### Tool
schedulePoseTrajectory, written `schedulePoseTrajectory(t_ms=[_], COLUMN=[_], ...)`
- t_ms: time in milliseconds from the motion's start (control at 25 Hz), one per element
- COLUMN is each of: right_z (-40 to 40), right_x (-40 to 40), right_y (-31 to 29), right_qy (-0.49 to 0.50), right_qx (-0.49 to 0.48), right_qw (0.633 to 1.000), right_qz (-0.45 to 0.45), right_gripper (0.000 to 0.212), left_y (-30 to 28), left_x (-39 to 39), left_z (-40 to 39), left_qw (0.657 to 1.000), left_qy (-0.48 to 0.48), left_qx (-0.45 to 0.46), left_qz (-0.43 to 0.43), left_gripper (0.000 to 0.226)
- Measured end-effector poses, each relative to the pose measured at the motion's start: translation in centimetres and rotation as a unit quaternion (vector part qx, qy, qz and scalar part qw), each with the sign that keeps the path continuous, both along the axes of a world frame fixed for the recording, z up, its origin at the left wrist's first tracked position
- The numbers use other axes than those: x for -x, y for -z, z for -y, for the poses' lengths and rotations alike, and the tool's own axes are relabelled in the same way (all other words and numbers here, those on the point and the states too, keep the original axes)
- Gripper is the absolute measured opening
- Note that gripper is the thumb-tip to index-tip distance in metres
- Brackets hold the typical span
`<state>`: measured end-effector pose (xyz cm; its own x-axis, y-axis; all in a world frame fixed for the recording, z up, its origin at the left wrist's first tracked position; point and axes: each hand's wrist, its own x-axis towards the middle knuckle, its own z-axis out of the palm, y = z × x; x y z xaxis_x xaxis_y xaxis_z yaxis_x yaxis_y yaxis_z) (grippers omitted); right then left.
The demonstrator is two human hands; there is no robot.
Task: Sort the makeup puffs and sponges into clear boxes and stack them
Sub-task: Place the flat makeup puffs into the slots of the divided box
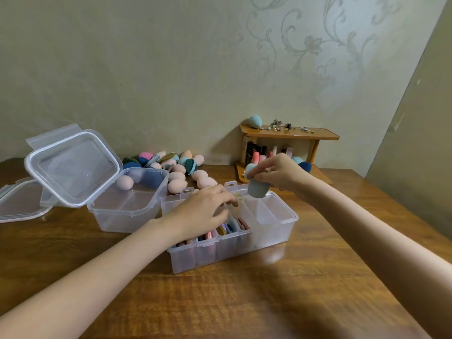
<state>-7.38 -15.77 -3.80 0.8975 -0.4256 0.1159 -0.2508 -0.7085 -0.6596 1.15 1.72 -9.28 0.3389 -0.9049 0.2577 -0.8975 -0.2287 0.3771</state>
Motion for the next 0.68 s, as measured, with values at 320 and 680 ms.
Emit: schedulePoseTrajectory(t_ms=[320,680], right_z=[2.9,0.1], right_x=[2.2,3.6], right_y=[2.4,0.8], right_qy=[0.076,-0.022], right_qx=[0.009,0.26], right_qw=[0.987,0.965], right_qz=[-0.14,0.029], right_gripper=[0.04,0.041], left_y=[-0.7,-0.5], left_x=[1.6,1.5], left_z=[1.4,1.8], left_qw=[0.999,0.998], left_qy=[0.008,0.007], left_qx=[-0.038,-0.058], left_qz=[0.013,0.02], left_gripper=[0.035,0.034])
